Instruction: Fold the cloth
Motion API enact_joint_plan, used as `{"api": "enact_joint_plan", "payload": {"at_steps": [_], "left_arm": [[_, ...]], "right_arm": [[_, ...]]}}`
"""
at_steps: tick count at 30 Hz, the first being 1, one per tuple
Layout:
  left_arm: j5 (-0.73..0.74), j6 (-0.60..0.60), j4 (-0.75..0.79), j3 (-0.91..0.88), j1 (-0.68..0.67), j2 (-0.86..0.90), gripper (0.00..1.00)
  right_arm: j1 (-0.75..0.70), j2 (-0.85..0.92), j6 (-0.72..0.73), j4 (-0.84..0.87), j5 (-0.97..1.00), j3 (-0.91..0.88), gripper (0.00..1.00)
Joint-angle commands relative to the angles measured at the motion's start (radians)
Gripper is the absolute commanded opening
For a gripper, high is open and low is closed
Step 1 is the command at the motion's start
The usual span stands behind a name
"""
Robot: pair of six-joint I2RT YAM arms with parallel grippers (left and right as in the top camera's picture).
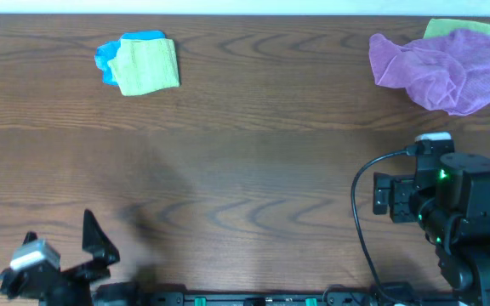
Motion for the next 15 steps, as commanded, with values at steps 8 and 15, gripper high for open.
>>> {"api": "enact_joint_plan", "payload": {"at_steps": [8, 15], "left_arm": [[0.103, -0.022, 0.239, -0.275, 0.008, -0.006, 0.95], [0.209, -0.022, 0.338, -0.419, 0.008, -0.006, 0.95]], "right_arm": [[-0.006, -0.002, -0.011, -0.001, 0.005, 0.0, 0.99], [-0.006, -0.002, -0.011, -0.001, 0.005, 0.0, 0.99]]}}
